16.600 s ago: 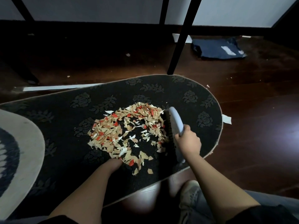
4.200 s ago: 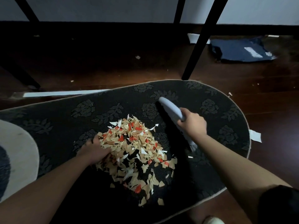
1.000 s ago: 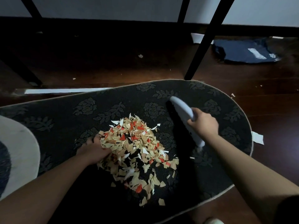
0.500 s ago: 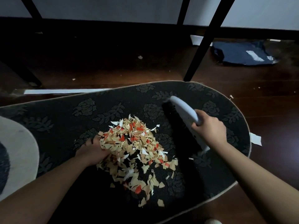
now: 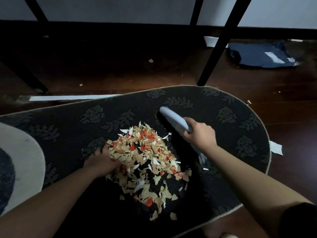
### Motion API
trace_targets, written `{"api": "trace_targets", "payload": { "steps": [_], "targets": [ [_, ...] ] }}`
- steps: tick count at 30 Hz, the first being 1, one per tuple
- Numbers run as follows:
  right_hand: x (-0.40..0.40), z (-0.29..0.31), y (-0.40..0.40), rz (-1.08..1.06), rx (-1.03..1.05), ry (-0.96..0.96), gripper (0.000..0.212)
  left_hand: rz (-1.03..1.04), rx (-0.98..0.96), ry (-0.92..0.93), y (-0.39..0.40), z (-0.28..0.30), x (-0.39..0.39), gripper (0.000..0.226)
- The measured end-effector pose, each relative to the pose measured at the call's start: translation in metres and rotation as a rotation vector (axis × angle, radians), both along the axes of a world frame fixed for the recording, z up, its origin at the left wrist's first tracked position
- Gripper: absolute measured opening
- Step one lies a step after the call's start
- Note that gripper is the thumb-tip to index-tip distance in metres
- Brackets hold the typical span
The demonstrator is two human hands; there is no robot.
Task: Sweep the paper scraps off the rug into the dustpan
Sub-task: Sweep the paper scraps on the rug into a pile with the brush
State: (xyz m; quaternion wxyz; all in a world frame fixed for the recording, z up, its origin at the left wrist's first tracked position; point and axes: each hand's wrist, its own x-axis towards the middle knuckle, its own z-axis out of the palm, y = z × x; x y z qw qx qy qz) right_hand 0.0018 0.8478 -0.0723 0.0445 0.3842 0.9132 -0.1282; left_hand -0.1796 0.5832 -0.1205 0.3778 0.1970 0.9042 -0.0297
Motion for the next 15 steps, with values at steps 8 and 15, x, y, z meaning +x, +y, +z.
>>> {"api": "trace_targets", "payload": {
  "steps": [8,15],
  "targets": [
    [0.043,0.026,-0.013,0.028,-0.009,0.105,0.050,0.006,0.005,0.013,0.001,0.002,0.000,0.091],
    [0.049,0.018,0.030,-0.258,0.080,0.082,0.043,-0.002,0.006,0.012,0.000,0.004,0.000,0.090]
  ]
}}
